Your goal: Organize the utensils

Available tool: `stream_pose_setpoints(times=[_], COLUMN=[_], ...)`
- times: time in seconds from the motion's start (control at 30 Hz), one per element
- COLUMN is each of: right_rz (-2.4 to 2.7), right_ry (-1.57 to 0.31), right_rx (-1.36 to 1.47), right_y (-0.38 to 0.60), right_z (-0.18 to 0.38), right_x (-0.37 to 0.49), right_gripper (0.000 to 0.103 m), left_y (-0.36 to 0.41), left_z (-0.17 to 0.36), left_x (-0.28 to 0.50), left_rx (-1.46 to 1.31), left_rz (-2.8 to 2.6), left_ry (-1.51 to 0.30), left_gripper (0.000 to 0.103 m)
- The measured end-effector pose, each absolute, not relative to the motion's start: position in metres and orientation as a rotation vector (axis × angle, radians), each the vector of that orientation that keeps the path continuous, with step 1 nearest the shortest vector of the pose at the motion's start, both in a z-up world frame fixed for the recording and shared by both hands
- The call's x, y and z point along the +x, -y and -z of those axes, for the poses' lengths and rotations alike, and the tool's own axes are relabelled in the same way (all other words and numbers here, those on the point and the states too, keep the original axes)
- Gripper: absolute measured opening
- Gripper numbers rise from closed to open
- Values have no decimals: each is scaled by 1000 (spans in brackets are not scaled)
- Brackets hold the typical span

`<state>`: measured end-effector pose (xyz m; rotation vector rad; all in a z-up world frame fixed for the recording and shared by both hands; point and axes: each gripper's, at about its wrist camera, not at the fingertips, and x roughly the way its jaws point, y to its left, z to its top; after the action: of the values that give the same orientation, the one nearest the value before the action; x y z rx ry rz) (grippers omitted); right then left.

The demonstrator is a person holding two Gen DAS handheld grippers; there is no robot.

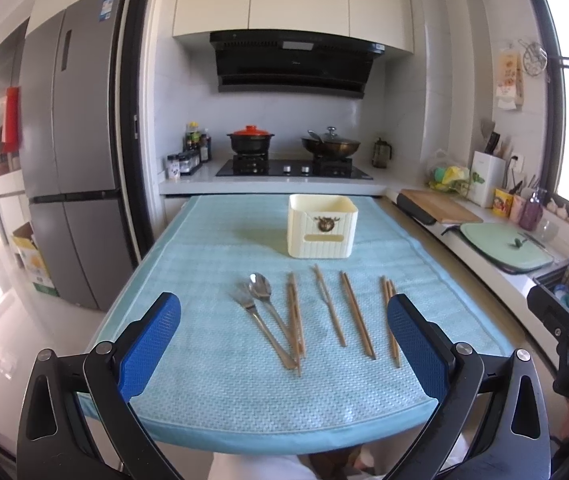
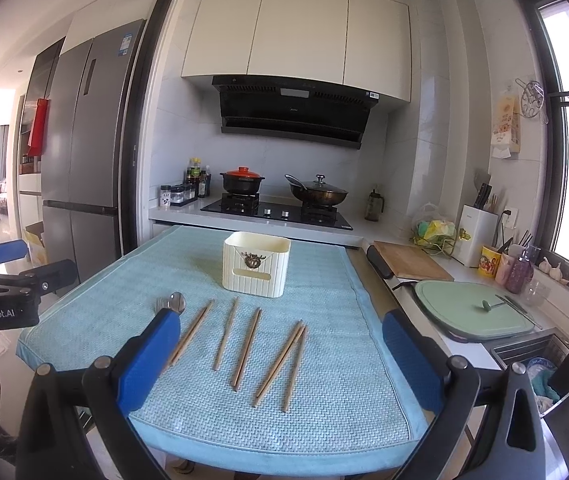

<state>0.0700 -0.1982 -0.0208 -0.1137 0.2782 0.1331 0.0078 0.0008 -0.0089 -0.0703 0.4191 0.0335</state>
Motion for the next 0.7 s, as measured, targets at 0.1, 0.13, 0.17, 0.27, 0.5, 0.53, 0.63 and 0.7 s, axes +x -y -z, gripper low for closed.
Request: stream_pose_setpoints(times=[0.1, 0.13, 0.17, 0.27, 0.5, 0.53, 0.63, 0.7], right_rz=[-127, -126, -126, -127, -127, -127, -128, -129], right_ry=[-278, -279, -280, -279, -280, -281, -287, -290], right_rx=[-108, -109, -109, -108, -107, -106, -103, -101], right_y=[199, 199, 199, 198, 198, 198, 198, 198], right_z=[22, 22, 22, 22, 23, 23, 25, 27], right_x=[71, 72, 72, 72, 73, 74, 77, 79], right_gripper=[103, 103, 103, 103, 103, 103, 103, 103], left_y=[-1, -1, -1, -3, -2, -2, -1, -1], left_z=[10, 10, 9, 10, 8, 8, 7, 8], left_x=[9, 9, 10, 11, 11, 11, 12, 13], left_rx=[-61, -71, -81, -98, -78, -76, -71, -57], left_rz=[-33, -31, -30, -30, -42, -43, -47, -52], left_ry=[-417, -417, -419, -413, -402, -403, -405, -415], left_gripper=[103, 103, 103, 103, 103, 103, 103, 103])
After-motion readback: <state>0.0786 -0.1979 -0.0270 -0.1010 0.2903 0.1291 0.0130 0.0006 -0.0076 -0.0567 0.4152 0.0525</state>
